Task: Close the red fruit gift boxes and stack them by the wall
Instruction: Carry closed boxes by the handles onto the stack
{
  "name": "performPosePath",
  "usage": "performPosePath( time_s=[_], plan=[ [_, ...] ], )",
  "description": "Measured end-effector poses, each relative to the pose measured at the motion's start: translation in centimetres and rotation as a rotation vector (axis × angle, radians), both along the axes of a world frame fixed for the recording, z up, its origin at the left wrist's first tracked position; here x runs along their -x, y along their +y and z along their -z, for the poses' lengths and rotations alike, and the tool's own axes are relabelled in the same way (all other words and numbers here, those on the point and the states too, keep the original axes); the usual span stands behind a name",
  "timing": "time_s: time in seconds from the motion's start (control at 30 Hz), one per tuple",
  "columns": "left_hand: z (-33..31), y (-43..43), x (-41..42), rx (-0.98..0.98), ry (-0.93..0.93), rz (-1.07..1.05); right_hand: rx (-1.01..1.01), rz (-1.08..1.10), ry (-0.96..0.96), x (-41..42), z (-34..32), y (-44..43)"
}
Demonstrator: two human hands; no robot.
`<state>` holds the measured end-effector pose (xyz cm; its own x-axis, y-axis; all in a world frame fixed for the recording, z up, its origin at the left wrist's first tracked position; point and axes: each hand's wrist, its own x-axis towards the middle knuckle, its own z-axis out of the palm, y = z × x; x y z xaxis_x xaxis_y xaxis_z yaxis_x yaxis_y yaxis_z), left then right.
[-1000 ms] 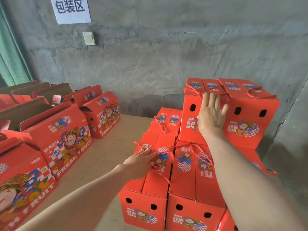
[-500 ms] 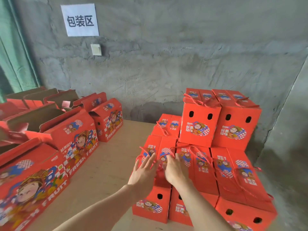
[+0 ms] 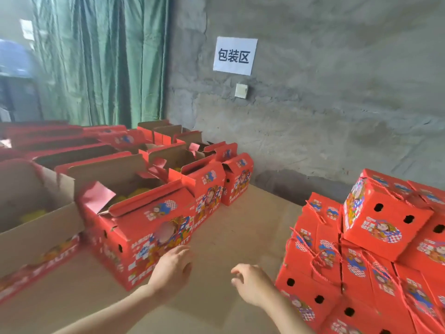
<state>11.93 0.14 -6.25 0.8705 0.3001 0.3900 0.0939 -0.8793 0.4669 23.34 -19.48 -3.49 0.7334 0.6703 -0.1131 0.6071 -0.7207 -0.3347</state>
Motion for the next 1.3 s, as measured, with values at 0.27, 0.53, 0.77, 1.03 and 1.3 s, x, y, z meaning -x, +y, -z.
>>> performPosePath(
  time_s=[0.27, 0.53, 0.77, 1.03, 1.3],
  plan=[
    [0.6, 13.6, 6.8, 0.318, -0.176, -0.406, -0.070, -0.120, 0.089, 7.9, 1.9, 19.8],
    [3.7, 21.6, 10.3, 0.509, -0.233, -0.452, -0.056, 0.256, -0.038, 10.2, 4.0, 29.9],
    [2.7, 22.6, 7.2, 0.626, -0.309, -0.431, -0.087, 0.344, -0.041, 10.9, 4.7, 30.5],
    [1.4, 20.9, 6.3, 0.520, -0.470, -0.303, -0.119, 0.292, -0.133, 10.7, 4.9, 17.9],
    [1.1, 17.5, 5.1, 0.474, -0.370, -0.127, -0.104, 0.152, -0.120, 10.8, 3.9, 3.1]
  ],
)
